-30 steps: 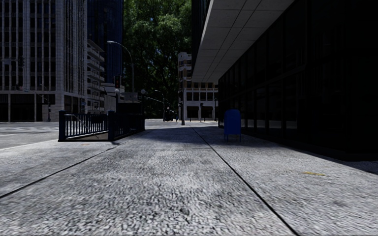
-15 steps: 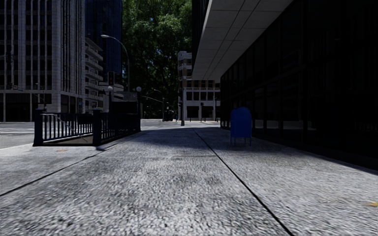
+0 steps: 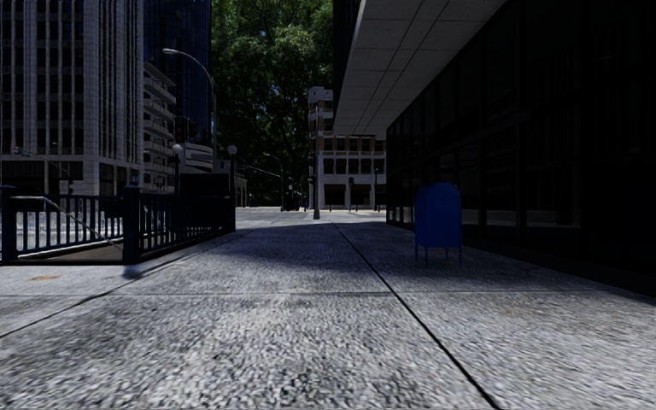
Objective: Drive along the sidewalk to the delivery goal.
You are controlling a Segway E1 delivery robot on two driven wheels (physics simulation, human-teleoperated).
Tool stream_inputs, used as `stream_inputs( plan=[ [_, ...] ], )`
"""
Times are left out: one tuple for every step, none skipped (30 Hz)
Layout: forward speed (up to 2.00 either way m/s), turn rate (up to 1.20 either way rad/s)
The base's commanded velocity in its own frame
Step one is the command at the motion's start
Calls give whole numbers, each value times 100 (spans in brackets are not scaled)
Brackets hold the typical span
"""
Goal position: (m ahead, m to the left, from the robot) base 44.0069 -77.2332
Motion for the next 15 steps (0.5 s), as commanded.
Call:
stream_inputs(
  plan=[
    [200,0],
    [200,0],
    [200,0],
    [200,0],
    [200,0],
    [200,0],
    [200,0],
    [200,0],
    [200,0],
    [200,0],
    [200,0],
    [200,0],
    [200,0],
    [200,0],
    [200,0]
  ],
)
